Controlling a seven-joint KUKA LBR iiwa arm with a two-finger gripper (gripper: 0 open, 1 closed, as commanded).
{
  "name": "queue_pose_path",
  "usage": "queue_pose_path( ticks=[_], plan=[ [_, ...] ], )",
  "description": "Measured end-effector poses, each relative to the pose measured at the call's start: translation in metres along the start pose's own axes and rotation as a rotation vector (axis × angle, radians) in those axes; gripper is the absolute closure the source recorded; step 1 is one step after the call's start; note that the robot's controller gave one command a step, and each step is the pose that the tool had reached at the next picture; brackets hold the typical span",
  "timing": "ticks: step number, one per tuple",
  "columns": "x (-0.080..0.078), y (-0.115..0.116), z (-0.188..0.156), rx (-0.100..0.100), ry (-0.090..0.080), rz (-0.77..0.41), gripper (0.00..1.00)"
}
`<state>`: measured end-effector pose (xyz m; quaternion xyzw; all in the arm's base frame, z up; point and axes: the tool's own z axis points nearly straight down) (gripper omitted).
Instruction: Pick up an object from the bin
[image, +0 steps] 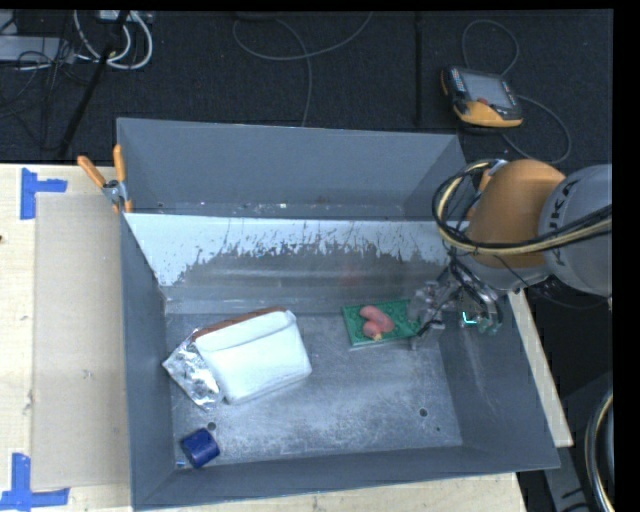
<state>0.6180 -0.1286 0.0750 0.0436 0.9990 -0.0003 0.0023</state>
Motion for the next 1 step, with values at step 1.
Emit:
queue_pose_path(
  ticks=[1],
  plan=[
    [0.0005,-0.0001,0.0002,0.0,0.002,-0.002,1.0]
  ],
)
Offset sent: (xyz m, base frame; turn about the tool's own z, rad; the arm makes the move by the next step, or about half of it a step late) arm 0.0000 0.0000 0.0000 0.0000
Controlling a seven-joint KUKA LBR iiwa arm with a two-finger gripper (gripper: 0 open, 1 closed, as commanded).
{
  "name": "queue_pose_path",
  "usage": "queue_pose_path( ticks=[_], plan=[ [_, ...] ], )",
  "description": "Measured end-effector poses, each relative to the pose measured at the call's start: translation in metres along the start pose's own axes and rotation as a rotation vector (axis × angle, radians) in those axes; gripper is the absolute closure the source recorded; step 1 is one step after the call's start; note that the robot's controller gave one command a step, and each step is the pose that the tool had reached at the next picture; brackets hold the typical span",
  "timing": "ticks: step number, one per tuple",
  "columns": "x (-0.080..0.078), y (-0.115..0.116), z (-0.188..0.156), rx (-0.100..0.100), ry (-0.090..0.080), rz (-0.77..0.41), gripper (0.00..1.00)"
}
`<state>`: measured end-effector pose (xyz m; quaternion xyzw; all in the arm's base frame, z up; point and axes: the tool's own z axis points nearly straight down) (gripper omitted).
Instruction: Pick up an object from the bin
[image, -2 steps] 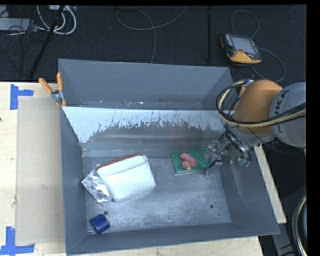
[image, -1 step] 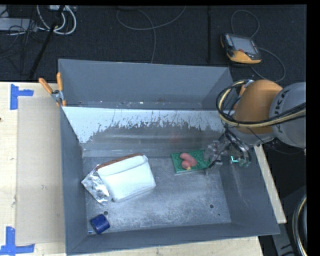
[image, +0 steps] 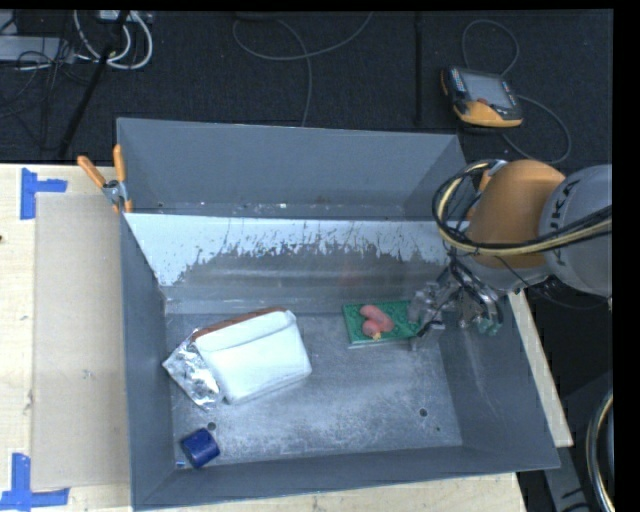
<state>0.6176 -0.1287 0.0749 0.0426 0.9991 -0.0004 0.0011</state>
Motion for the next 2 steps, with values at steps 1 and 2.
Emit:
queue_pose_path(
  ticks=[1,2],
  plan=[
    [-0.002,0.01,-0.125,0.0,-0.007,-0.052,1.0],
    [0.012,0.024,-0.169,-0.001,-0.003,0.013,1.0]
  ],
)
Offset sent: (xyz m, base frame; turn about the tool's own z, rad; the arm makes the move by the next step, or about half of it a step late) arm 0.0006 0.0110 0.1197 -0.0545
